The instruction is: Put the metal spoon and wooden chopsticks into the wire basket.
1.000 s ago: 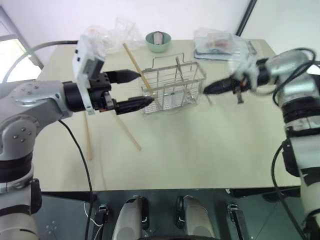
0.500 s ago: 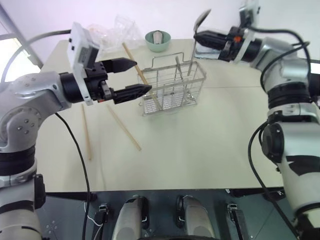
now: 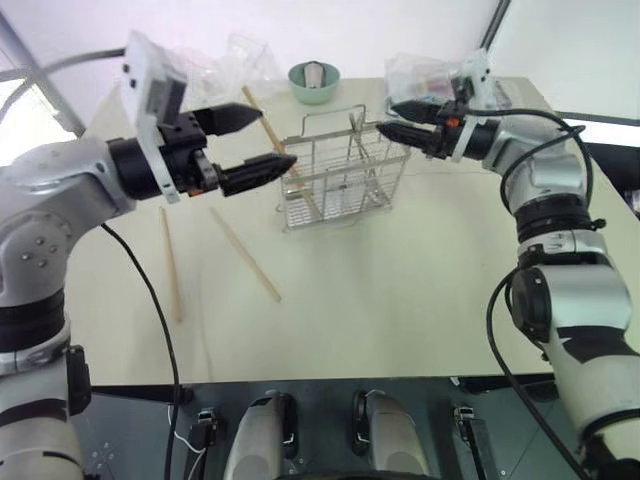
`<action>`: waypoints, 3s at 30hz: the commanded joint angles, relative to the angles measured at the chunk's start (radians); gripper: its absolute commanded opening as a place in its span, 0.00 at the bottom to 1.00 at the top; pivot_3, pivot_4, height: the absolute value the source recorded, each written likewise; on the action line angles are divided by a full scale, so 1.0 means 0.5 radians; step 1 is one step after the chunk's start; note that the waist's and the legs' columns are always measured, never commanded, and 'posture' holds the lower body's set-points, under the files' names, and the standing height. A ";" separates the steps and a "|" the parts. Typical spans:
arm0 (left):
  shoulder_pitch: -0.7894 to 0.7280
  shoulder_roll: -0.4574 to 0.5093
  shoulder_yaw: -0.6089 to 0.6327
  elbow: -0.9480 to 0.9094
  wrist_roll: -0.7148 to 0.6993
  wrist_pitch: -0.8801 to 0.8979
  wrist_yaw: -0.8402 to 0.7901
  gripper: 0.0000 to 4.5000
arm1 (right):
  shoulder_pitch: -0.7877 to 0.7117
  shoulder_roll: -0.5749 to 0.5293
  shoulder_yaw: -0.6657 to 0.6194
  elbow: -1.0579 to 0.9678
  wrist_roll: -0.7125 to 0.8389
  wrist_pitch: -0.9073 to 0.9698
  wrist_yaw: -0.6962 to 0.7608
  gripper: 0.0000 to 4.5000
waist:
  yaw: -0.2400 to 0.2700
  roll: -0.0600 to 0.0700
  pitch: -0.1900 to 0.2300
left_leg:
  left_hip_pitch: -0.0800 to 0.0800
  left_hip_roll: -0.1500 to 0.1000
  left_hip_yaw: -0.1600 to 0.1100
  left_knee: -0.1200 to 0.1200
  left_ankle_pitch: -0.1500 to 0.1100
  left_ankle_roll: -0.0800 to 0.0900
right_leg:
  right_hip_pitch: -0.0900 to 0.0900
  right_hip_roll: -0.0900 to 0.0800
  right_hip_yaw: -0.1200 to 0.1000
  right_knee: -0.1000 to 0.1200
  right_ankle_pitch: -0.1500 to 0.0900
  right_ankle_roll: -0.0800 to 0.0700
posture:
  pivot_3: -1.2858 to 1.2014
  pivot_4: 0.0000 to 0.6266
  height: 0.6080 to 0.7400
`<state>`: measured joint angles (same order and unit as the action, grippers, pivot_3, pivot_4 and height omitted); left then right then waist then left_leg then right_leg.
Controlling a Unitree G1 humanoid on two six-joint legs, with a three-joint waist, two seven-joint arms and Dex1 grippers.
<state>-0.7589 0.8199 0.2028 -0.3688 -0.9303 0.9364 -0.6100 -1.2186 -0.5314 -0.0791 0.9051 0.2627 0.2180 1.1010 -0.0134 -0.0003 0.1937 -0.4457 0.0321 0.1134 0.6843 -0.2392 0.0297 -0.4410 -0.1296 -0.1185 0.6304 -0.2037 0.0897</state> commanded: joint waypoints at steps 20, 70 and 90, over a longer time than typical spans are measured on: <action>-0.472 -0.407 0.564 1.122 0.871 1.273 1.639 1.00 | 0.641 -0.685 -0.185 -1.741 0.892 1.251 0.636 0.62 | 0.018 -0.012 0.000 | 0.002 -0.002 -0.003 -0.002 0.000 -0.002 | 0.001 -0.003 -0.001 0.003 -0.001 0.001 | 0.52 0.24 0.75; -1.047 -0.513 0.563 1.441 0.935 -0.655 0.806 0.00 | 0.743 -0.692 -0.366 -1.648 1.020 1.058 0.173 0.64 | 0.060 -0.025 0.003 | -0.007 -0.003 0.000 0.001 -0.002 0.000 | -0.004 -0.010 -0.005 -0.002 0.001 0.000 | 0.52 0.24 0.75; -0.731 -1.197 0.029 1.174 0.870 -0.955 0.563 0.00 | 0.755 -0.744 -0.507 -1.673 1.074 1.139 0.001 0.64 | 0.052 -0.024 0.002 | 0.001 -0.001 0.007 0.001 -0.003 0.005 | 0.000 -0.007 -0.001 -0.001 0.001 0.001 | 0.52 0.24 0.75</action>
<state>-1.1293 0.2234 0.2395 0.2529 -0.5280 0.5194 -0.3159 -0.8214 -0.8912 -0.2948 0.0979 0.7744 0.7903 1.1131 0.0124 -0.0121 0.1950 -0.4453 0.0313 0.1168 0.6848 -0.2409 0.0331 -0.4410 -0.1329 -0.1192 0.6298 -0.2032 0.0903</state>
